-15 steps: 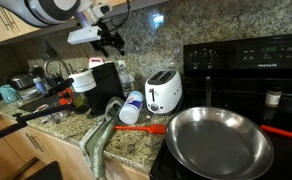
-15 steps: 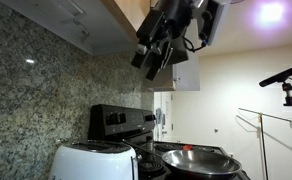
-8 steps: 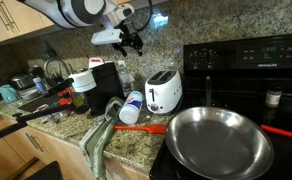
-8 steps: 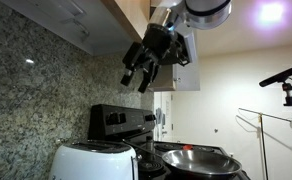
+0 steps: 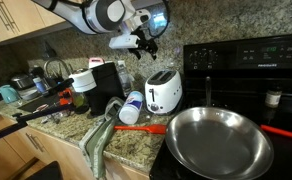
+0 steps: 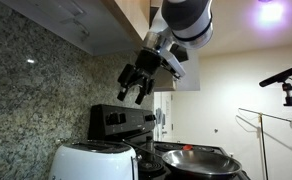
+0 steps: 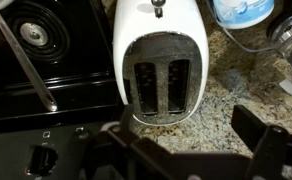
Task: Push the lever of the white toaster machine down
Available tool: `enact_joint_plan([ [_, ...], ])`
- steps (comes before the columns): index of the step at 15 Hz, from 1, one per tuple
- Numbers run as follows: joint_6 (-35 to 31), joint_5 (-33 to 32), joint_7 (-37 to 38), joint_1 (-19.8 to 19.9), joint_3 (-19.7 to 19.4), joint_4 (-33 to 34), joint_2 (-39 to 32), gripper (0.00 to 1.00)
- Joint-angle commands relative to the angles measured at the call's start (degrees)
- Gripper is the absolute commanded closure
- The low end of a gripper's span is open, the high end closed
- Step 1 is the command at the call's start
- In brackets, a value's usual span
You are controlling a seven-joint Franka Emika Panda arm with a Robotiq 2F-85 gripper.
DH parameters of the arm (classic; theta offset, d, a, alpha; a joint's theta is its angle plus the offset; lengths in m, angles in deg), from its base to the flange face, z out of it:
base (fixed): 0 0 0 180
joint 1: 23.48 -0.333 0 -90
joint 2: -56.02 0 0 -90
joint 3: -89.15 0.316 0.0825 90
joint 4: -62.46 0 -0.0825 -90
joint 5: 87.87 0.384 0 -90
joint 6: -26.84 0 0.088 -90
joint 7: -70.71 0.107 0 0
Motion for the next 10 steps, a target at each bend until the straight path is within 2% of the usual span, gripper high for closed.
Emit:
enact_joint_plan([
  [1,1.8,-0.9,1.3,0.5,-0.7,2.4,-2.4,0.0],
  [4,2.6,-1.1,2.2,0.6,-1.6,2.6,-3.4,0.0],
  [5,2.9,-1.3,2.4,0.6,-1.9,2.7,-3.6,0.25],
  [6,2.9,-1.5,2.5,0.5,-2.2,2.7,-3.8,0.25],
  [8,2.3,-2.0,3.5,0.0,-2.7,2.6,-4.4,0.44],
  [10,2.8,-3.0,5.3,-0.7,-3.0,2.5,-4.6,0.58],
])
